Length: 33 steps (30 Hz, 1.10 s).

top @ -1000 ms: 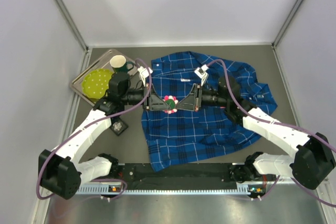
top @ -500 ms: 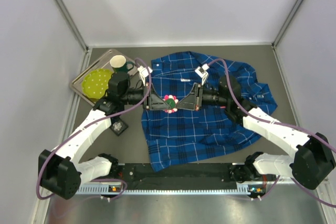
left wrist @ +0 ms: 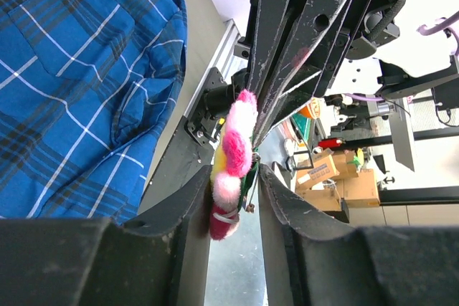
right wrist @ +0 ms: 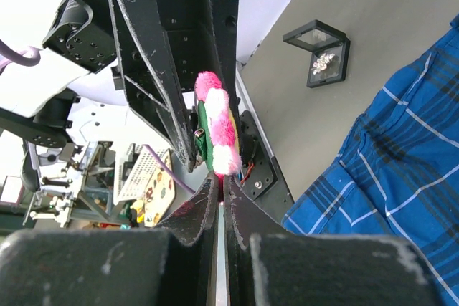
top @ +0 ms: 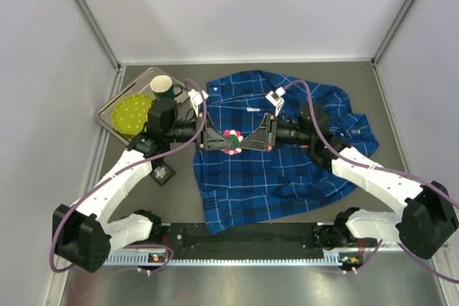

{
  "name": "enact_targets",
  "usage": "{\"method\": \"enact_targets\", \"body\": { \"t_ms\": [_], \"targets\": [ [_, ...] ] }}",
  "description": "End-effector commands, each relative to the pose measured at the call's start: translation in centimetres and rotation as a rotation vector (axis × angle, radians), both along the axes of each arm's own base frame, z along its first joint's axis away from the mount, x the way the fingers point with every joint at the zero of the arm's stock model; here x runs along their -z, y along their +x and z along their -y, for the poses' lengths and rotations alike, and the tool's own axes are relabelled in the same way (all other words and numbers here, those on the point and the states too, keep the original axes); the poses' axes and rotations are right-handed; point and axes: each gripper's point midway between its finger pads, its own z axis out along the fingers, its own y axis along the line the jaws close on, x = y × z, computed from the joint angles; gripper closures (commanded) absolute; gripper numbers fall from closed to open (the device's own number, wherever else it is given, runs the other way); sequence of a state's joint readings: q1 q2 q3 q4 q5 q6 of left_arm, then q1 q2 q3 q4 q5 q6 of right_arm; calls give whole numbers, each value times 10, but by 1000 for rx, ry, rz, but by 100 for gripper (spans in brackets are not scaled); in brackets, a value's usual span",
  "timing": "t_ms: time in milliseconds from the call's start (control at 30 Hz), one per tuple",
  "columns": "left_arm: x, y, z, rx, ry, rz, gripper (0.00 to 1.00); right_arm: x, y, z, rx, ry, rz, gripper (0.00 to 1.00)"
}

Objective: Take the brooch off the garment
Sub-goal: Pass from the left arm to the right

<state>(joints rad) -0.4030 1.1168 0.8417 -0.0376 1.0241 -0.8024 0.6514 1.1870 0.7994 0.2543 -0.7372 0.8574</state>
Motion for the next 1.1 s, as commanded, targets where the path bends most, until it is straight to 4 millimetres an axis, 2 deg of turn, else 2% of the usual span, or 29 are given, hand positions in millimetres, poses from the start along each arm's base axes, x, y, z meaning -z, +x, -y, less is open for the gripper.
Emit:
{"method": "enact_targets", "body": {
  "t_ms": [0, 100, 267, 667, 700, 733, 800, 967, 1067],
  "targets": [
    [-19, 0, 2, 13, -39, 87, 65, -18, -1, -2, -20, 41, 58, 100],
    [-18, 1, 2, 12, -38, 84, 71, -20, -1, -2, -23, 44, 62, 100],
    [-19, 1, 2, 13, -41, 86, 73, -19, -1, -3, -26, 42, 62, 100],
    [-21, -1, 1, 1, -41, 95, 41, -17, -4, -1, -28, 42, 59, 100],
    [-22, -1, 0, 0, -40, 99, 28, -17, -4, -1, -26, 40, 60, 100],
    [-23, 0, 0, -3, -42, 105, 22, -15, -4, 0, -25, 38, 55, 100],
    [-22, -1, 0, -3, -35, 107, 1, -15, -3, 1, -22, 38, 57, 100],
    [-17, 3, -6, -42, 18, 117, 1, -12, -4, 3, -19, 32, 54, 100],
    [-12, 11, -17, -106, 77, 127, 1, -6, -3, 7, -10, 13, 51, 100]
  ]
}}
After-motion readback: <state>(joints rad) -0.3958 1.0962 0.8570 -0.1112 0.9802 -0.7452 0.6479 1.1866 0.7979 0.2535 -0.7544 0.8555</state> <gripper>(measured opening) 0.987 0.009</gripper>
